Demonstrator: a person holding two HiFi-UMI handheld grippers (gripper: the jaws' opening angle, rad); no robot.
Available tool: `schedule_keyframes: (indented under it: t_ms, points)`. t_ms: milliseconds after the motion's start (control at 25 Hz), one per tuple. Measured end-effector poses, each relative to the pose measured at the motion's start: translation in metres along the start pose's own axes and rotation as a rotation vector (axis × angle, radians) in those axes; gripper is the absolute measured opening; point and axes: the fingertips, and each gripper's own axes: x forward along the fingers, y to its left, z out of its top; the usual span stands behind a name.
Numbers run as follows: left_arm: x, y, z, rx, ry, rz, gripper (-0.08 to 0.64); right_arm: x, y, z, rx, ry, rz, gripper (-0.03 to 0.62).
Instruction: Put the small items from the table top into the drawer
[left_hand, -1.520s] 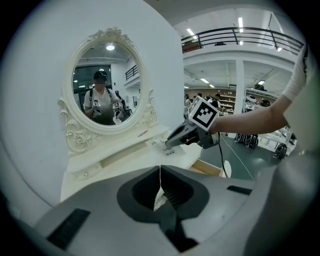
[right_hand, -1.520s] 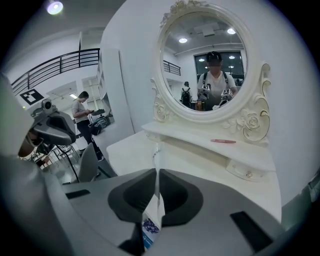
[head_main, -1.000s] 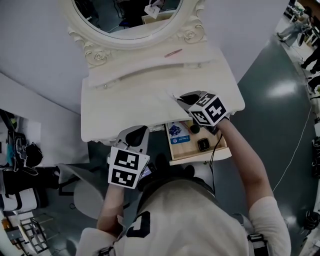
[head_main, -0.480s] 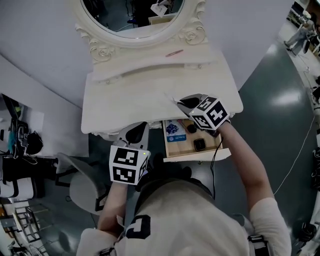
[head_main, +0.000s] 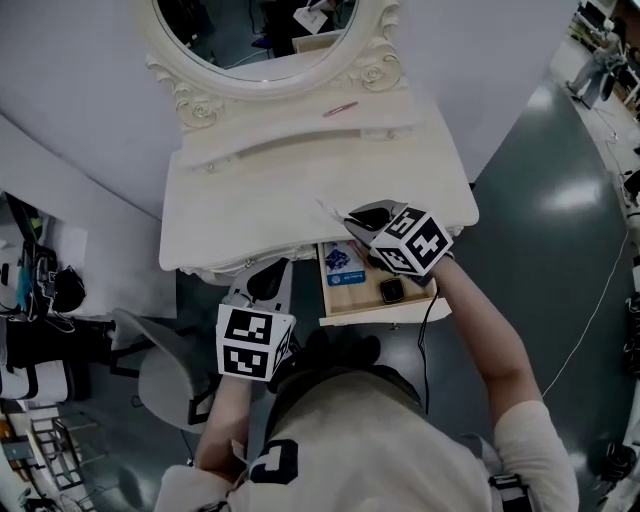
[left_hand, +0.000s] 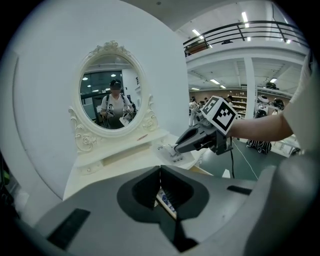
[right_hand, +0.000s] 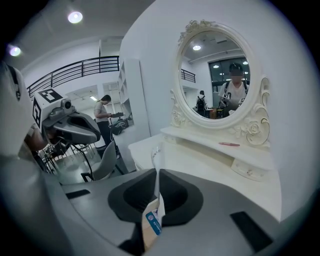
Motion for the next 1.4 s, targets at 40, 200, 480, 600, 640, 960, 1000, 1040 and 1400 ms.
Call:
schedule_keyframes:
  t_ms: [40,200,480,600,640,960,1000,1040,1400]
  points:
    - [0.002,-0.001,0.001,0.007,-0.001,-0.007,0.057,-0.001,0.000,0.001,-0.001,-0.001,-0.002,0.043]
    - [0.008,-0.004,0.003,0.024,-0.004,-0.063,0.057,-0.009,0.003,0.000,0.022,0.007,-0.013,0.041]
    - [0.011,0.009,0.002,0.035,-0.034,-0.154,0.057,-0.005,0.013,-0.001,0.041,0.053,-0.077,0.041]
    - [0.010,0.017,-0.003,0.036,-0.043,-0.182,0.057,-0.002,0.021,-0.001,0.037,0.071,-0.099,0.042]
    - [0.009,0.020,-0.004,0.038,-0.044,-0.190,0.057,-0.001,0.024,0.000,0.031,0.076,-0.107,0.041]
    - [0.003,0.029,-0.005,0.061,-0.069,-0.262,0.057,0.005,0.049,0.007,-0.002,0.114,-0.147,0.041]
    - [0.003,0.029,-0.005,0.064,-0.070,-0.271,0.057,0.006,0.052,0.008,0.000,0.117,-0.150,0.041]
    - [0.003,0.029,-0.006,0.067,-0.071,-0.280,0.057,0.006,0.055,0.007,0.003,0.120,-0.152,0.041]
    - [-0.006,0.024,-0.015,0.096,-0.074,-0.353,0.057,0.002,0.080,-0.001,0.017,0.162,-0.192,0.041]
